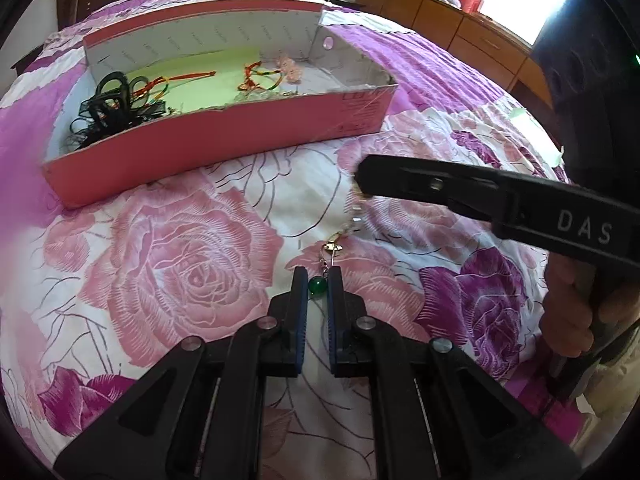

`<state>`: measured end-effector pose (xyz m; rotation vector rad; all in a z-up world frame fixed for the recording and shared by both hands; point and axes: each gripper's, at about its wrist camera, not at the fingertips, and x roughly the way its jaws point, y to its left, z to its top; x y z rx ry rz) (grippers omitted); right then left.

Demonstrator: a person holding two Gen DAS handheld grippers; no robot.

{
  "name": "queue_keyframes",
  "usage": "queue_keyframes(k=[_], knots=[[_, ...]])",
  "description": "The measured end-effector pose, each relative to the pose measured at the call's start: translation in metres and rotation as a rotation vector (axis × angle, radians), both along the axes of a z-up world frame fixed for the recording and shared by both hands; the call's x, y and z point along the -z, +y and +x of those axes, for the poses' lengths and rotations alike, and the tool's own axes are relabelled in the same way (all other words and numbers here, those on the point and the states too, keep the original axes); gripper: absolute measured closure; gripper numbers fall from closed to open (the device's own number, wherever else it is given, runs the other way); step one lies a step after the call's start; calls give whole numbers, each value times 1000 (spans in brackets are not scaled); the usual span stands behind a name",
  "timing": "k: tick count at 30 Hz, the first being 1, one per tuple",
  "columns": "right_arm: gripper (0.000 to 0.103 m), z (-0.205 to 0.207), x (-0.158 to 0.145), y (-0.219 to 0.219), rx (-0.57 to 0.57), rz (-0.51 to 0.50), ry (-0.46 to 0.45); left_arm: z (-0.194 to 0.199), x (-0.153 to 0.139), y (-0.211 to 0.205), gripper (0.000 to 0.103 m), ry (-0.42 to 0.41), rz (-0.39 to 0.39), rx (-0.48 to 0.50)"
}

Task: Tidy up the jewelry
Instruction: 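Carry the stretched pearl chain into the box with both tools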

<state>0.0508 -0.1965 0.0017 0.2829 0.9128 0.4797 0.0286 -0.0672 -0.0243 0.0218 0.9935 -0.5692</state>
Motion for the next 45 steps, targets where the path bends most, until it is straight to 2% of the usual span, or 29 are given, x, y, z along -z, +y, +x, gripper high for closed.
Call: queue_keyframes(k=[6,16,20,24,31,34,40,45], knots=[[94,13,-5,11,-68,83,25,5,4,-4,103,8,-11,9],[94,13,-16,6,-60,174,21,12,7,0,102,21,-28,-17],[94,11,-18,2,-54,173,20,14,7,2,102,19,-28,-33],[94,11,-6,8,-54,86,52,12,6,4,102,10,-33,-38],[94,22,11,6,-42,108,108,10,6,4,103,8,-36,-34],[94,23,11,7,-62,154,129,10,6,4,102,11,-38,-39],[94,19,-5,-1,-77,322,106,12,6,4,102,6,-34,-45],[93,18,-9,-28,19,313,82,12,4,9,102,-5,-37,-61]])
